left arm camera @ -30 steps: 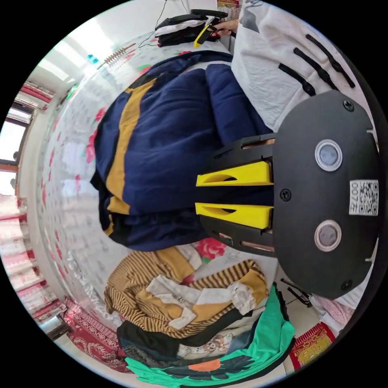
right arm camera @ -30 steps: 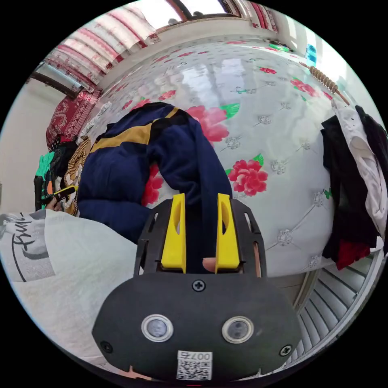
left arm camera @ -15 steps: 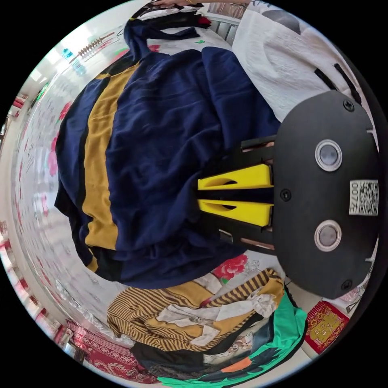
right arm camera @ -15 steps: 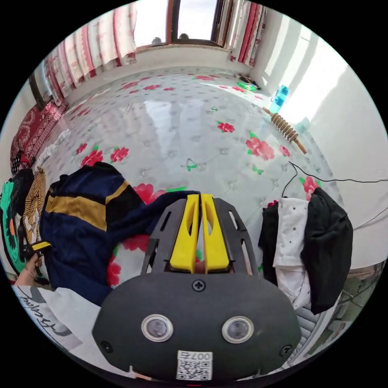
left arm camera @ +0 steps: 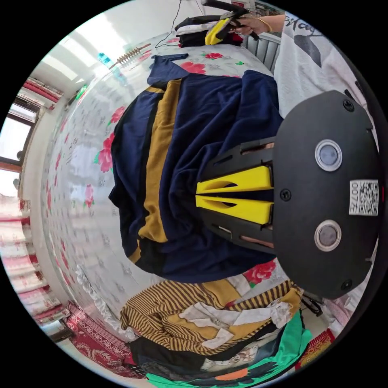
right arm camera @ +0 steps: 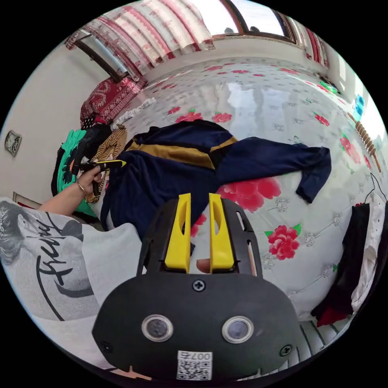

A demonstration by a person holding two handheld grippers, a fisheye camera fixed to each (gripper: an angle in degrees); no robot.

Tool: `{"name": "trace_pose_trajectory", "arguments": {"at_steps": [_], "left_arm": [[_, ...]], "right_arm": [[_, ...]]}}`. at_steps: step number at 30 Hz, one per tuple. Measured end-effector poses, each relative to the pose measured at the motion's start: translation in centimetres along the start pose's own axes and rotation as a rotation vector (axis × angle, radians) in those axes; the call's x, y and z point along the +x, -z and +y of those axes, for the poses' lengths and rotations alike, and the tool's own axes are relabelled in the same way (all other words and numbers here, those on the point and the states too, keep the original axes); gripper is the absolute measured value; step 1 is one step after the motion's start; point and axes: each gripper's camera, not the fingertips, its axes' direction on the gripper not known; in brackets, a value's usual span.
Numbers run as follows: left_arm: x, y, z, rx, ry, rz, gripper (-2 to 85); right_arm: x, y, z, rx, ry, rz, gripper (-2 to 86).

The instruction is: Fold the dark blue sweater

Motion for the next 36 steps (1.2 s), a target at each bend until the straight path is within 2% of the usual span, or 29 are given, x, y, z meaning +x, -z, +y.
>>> {"name": "trace_pose_trajectory", "arguments": {"at_steps": [5, 9, 11, 13, 17, 18, 19, 24, 27, 30, 33, 36], "left_arm": [[-0.5, 0.7, 8.4, -0.085, -0.022, -0.061, -0.3], [0.1, -0.5, 12.5, -0.174, -0.038, -0.073, 0.4], [0.6, -0.9, 13.0, -0.187, -0.051, -0.067, 0.8], [0.9, -1.8, 13.2, -0.201, -0.088, -0.063, 1.5], [-0.6, -1.8, 13.2, -0.201, -0.162, 0.041, 0.8], [-1.9, -1.9, 12.9, -0.206, -0.121, 0.053, 0.0], [-3.4, -1.8, 12.5, -0.206, -0.058, -0.018, -0.4], [-10.0, -1.4, 10.1, -0.266, 0.104, -0.146, -0.9], [-13.4, 1.3, 9.1, -0.207, 0.163, -0.276, -0.9], [-14.6, 5.3, 9.0, -0.056, 0.204, -0.325, -0.9], [-11.5, 6.8, 10.2, 0.065, 0.092, -0.293, -0.8], [-7.1, 5.1, 11.5, 0.055, -0.036, -0.235, 0.1]], "right_arm": [[-2.9, -4.7, 4.5, -0.231, 0.103, -0.001, 6.6], [-4.6, -7.7, 5.3, -0.331, 0.162, -0.007, 6.5], [-5.5, -8.5, 4.5, -0.310, 0.185, 0.132, 4.8], [-5.4, -8.8, 3.0, -0.326, 0.156, 0.130, 2.9], [-4.0, -6.0, -0.1, -0.181, 0.059, 0.072, 0.7], [-3.8, -5.5, -0.3, -0.163, 0.050, 0.057, 0.6], [-3.4, -4.9, -0.6, -0.144, 0.036, 0.036, 0.4], [-2.4, -4.5, 0.6, -0.156, -0.020, -0.015, 0.2], [-2.1, -4.6, 1.7, -0.147, -0.059, -0.035, 0.1], [-2.2, -4.5, 2.2, -0.129, -0.093, -0.075, 0.1], [-2.5, -4.3, 2.2, -0.118, -0.108, -0.081, 0.1], [-2.9, -4.1, 2.1, -0.114, -0.117, -0.072, 0.1]]}}
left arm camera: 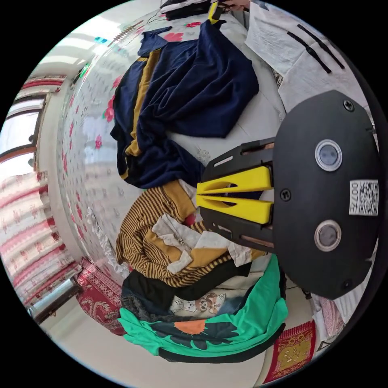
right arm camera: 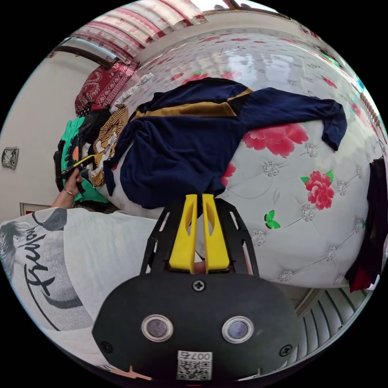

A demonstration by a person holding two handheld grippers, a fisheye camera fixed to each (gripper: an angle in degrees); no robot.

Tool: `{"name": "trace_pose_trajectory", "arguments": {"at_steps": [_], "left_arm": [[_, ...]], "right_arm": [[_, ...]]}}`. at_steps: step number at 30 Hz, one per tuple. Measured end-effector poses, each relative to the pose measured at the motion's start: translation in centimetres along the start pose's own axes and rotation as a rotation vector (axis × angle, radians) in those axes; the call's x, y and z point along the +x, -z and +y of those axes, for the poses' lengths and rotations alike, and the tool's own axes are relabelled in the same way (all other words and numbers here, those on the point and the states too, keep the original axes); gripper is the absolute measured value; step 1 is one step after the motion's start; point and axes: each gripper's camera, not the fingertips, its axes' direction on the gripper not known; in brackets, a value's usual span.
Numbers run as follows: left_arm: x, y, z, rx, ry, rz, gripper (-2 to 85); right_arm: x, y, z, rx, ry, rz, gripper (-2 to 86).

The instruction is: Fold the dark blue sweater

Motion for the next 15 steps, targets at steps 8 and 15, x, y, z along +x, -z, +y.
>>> {"name": "trace_pose_trajectory", "arguments": {"at_steps": [8, 15], "left_arm": [[9.9, -5.2, 2.3, -0.138, -0.411, 0.361, 8.8], [9.7, -5.6, -4.3, -0.157, -0.256, 0.411, 6.7]], "right_arm": [[-1.5, 0.7, -1.0, 0.006, 0.001, -0.024, 0.4], [-4.1, 0.1, -5.2, 0.048, 0.016, 0.177, 2.2]]}}
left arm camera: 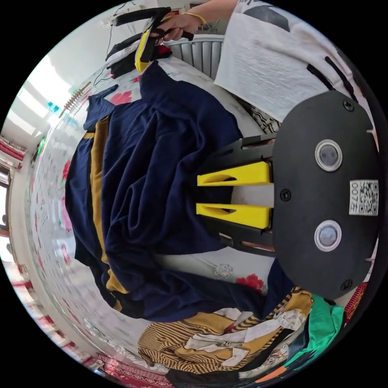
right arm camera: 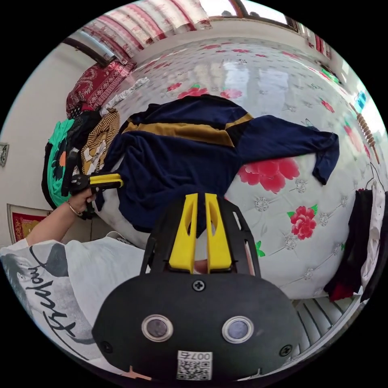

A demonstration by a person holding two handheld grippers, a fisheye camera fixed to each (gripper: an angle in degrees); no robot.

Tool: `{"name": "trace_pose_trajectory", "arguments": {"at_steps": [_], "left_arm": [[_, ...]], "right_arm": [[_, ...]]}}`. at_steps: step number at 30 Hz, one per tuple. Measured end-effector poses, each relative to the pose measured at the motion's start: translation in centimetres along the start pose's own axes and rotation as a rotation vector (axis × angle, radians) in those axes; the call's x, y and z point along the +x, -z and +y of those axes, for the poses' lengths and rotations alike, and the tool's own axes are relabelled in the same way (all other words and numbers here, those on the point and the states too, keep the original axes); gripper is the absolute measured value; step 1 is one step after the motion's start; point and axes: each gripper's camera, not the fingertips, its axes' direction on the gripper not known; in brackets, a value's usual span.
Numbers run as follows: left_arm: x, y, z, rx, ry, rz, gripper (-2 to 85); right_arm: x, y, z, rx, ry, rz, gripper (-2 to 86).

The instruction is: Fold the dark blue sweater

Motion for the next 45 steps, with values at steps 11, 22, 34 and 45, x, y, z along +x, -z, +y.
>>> {"name": "trace_pose_trajectory", "arguments": {"at_steps": [11, 22, 34, 45], "left_arm": [[-0.9, 3.1, 8.8, 0.159, 0.035, -0.147, 5.0], [-0.7, -1.7, 10.5, 0.000, 0.100, -0.109, 6.0], [-2.7, -0.6, 2.5, 0.107, 0.133, 0.044, 6.8], [-2.7, 1.4, -4.1, 0.184, 0.072, 0.001, 5.8]], "right_arm": [[-0.1, -2.5, 5.0, -0.065, 0.076, 0.122, 3.8], [-2.1, -5.9, 3.0, -0.148, 0.219, 0.192, 0.6], [0.9, 3.1, 0.3, 0.139, 0.028, 0.029, -0.2], [4.3, -0.4, 1.4, -0.051, -0.151, 0.045, -0.2]]}}
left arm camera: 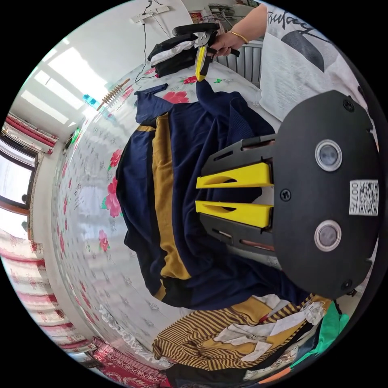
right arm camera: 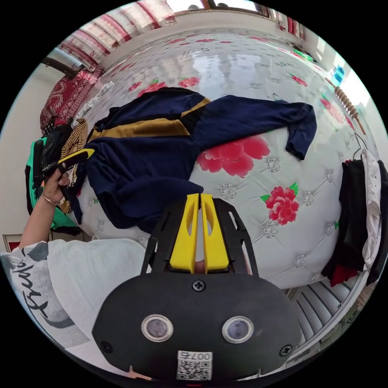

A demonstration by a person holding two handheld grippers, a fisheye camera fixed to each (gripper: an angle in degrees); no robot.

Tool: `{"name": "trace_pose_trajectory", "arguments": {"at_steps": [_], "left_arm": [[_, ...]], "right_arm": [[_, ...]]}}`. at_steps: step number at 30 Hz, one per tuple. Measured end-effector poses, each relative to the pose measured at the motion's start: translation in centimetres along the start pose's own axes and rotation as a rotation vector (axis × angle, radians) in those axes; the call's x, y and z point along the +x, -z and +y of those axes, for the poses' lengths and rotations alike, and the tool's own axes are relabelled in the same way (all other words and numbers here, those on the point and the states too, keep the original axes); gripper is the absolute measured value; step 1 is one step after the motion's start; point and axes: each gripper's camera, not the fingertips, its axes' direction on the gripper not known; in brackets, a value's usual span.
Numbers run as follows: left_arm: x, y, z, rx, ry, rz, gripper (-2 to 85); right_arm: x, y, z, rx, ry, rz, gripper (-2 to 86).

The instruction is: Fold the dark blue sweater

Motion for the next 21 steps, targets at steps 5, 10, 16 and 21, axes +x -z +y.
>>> {"name": "trace_pose_trajectory", "arguments": {"at_steps": [5, 10, 16, 21], "left_arm": [[-2.9, 1.3, 4.8, 0.017, -0.015, -0.073, 5.9], [-4.6, -0.1, 7.9, -0.090, -0.048, -0.018, 7.4], [-3.9, -2.8, 5.1, -0.133, -0.069, -0.017, 9.8], [-1.6, -2.1, 3.1, -0.154, -0.145, -0.069, 10.0]], "right_arm": [[0.8, 0.1, -0.2, -0.003, -0.022, -0.004, -0.2], [1.1, -0.3, -0.4, -0.027, -0.022, -0.016, -0.2], [1.1, 0.0, -1.5, -0.046, 0.012, -0.001, -0.2], [1.4, 0.9, -1.6, -0.022, 0.018, -0.010, -0.2]]}}
